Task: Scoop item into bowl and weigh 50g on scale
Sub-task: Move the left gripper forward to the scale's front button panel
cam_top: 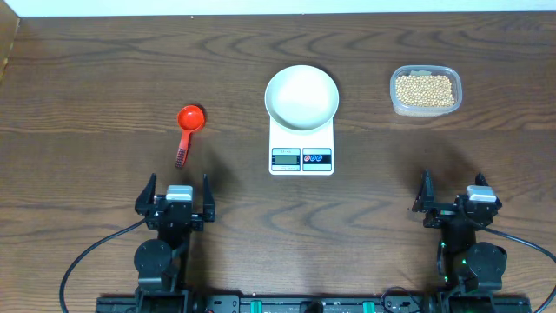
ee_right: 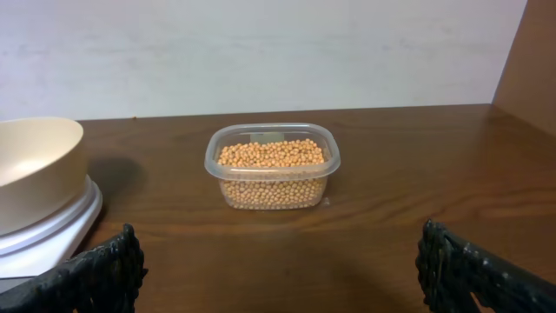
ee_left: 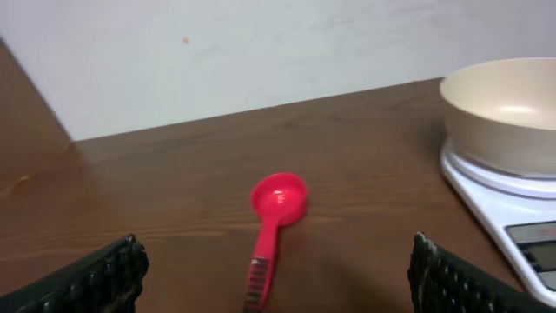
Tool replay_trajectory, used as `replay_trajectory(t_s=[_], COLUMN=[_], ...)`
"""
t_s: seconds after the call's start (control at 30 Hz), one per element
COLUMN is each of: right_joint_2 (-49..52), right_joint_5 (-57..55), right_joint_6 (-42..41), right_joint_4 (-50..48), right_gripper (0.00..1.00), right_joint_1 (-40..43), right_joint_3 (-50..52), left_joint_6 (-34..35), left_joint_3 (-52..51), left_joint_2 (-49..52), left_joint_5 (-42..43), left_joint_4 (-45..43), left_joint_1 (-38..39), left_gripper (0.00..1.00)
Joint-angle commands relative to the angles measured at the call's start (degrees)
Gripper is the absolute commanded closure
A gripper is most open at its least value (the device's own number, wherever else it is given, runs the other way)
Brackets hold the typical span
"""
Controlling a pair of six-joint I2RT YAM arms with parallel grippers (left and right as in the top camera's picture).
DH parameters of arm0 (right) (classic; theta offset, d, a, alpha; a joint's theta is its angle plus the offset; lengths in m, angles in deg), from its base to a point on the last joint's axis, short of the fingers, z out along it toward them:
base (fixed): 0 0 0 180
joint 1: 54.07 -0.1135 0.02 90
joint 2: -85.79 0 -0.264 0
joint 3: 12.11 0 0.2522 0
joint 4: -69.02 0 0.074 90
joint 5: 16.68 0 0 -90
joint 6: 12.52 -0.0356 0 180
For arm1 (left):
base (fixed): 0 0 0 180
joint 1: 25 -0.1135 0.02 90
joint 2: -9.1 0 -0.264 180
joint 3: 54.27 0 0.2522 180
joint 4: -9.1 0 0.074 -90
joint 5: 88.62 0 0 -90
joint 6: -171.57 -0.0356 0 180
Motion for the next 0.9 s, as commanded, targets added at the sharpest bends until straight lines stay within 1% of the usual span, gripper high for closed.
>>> replay_trajectory(t_s=[0.0,0.03,0.13,0.27,0.43,0.67,0.87], right_joint_2=[0.2,0.2,0.2,0.2,0.2,0.2,0.2], right_joint_5=[-0.7,-0.7,-0.7,-0.7,-0.7,-0.7,-0.7], right_joint_6=[0.2,0.2,0.2,0.2,0.2,0.2,0.2], right_joint_4=[0.0,0.0,0.0,0.0,0.0,0.0,0.0], right_gripper=[0.01,0.01,0.01,0.01,0.01,0.01,0.01], right_joint_1=[-0.5,-0.4,-0.4,-0.5,-0.4,-0.5,-0.4], right_joint_3=[0.2,0.2,0.2,0.2,0.2,0.2,0.2], left_joint_6=[2.8,4.0,6.0,6.8,7.0,7.3,9.6], left_joint_3=[0.8,1.9,4.3,8.9,14.4,19.7,26.2], left_joint_2=[0.6,1.3,3.6,9.4,17.7,26.0,33.1], left_joint_5=[6.8,9.5,14.1,19.9,22.6,28.1,28.1], left_joint_4=[2.1,2.1,2.1,2.1,2.1,2.1,4.1], left_joint_1=[-0.3,-0.3,-0.3,-0.3,-0.3,0.0,4.9], left_gripper=[0.02,0.02,0.02,0.02,0.02,0.02,0.02])
